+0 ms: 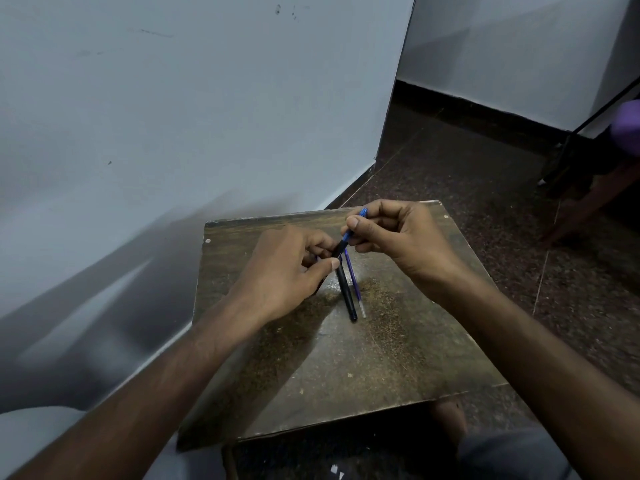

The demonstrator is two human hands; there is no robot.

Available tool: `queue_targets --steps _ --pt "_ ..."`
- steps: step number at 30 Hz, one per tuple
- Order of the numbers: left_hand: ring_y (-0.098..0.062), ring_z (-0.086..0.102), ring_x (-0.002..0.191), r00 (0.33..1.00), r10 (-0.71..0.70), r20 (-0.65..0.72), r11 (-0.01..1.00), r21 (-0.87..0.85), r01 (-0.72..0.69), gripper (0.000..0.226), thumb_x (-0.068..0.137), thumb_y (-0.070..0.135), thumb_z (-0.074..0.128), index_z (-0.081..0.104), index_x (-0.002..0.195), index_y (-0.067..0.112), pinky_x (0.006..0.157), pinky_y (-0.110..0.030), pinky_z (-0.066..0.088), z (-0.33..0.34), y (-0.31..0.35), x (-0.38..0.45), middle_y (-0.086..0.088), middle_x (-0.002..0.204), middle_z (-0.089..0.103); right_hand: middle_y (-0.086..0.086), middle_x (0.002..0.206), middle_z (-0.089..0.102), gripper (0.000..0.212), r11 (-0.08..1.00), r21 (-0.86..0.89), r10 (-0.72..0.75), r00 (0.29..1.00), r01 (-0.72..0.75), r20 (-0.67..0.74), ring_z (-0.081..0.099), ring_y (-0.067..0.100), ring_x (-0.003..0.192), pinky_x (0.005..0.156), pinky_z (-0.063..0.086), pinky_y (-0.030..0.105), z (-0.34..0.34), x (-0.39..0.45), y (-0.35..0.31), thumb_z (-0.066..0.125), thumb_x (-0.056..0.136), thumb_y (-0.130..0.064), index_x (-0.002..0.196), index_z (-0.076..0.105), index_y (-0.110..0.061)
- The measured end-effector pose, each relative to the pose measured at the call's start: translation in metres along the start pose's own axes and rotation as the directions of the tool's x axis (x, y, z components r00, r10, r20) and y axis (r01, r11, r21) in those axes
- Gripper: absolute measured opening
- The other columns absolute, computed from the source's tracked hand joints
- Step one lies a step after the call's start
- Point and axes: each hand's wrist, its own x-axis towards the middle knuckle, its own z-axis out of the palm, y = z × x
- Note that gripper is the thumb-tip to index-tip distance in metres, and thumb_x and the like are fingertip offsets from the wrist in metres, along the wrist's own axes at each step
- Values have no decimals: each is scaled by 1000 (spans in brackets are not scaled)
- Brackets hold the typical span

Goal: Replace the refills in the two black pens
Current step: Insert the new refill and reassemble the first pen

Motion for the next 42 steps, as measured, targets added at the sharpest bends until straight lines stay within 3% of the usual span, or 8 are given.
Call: queue_targets --steps 7,13,19,24,29,34,38,42 --pt "11 71 87 1000 -4 15 1000 14 3 14 101 32 76 83 112 37 71 -5 48 0 2 1 20 96 80 18 106 84 12 1000 -15 28 999 -27 40 80 21 94 81 65 28 -4 3 4 75 101 -15 107 79 -5" --pt "12 70 86 1000 -12 17 1000 0 12 13 100 32 76 83 110 36 68 -4 45 5 2 -1 26 90 75 8 79 79 31 998 -51 31 997 -35 -75 72 11 70 66 60 24 3 2 10 84 94 -36 91 75 -6" --pt "9 71 83 997 -72 27 996 -58 73 16 100 33 77 82 115 38 73 -16 55 3 -1 2 26 91 75 0 98 77 26 983 161 92 996 -91 -4 65 14 89 75 56 25 -4 5 8 70 105 -22 121 81 -5" --pt "10 73 81 998 -52 30 997 -54 53 15 100 33 78 83 112 39 68 -13 55 6 -1 -1 26 89 75 -1 84 71 13 941 276 209 978 -196 -18 66 10 78 69 59 21 4 3 11 85 90 -24 88 74 -17" --pt "8 72 81 997 -61 37 996 -57 63 14 100 33 77 82 112 39 74 -20 60 4 0 0 28 88 72 -2 98 78 26 933 282 223 974 -222 27 72 6 81 69 60 21 4 3 10 77 98 -32 113 83 -12" --pt "6 74 79 997 -41 60 995 -90 47 12 100 34 78 83 109 39 62 -10 56 4 1 -1 23 90 77 -5 81 68 19 944 254 233 971 -212 -58 63 9 80 73 54 26 5 1 10 87 89 -29 76 75 -24" --pt "5 76 76 997 -55 53 993 -103 60 14 100 32 77 82 112 37 64 -13 59 3 3 0 24 89 76 -5 100 75 31 917 309 270 963 -251 -18 67 10 84 70 55 24 7 0 5 77 98 -34 119 82 -11" --pt "8 72 81 995 -79 59 993 -79 83 15 100 34 77 83 113 38 84 -29 64 0 1 0 25 91 76 -8 103 79 20 939 268 232 972 -215 -32 65 8 85 68 51 24 9 -2 5 71 104 -24 117 85 -20"
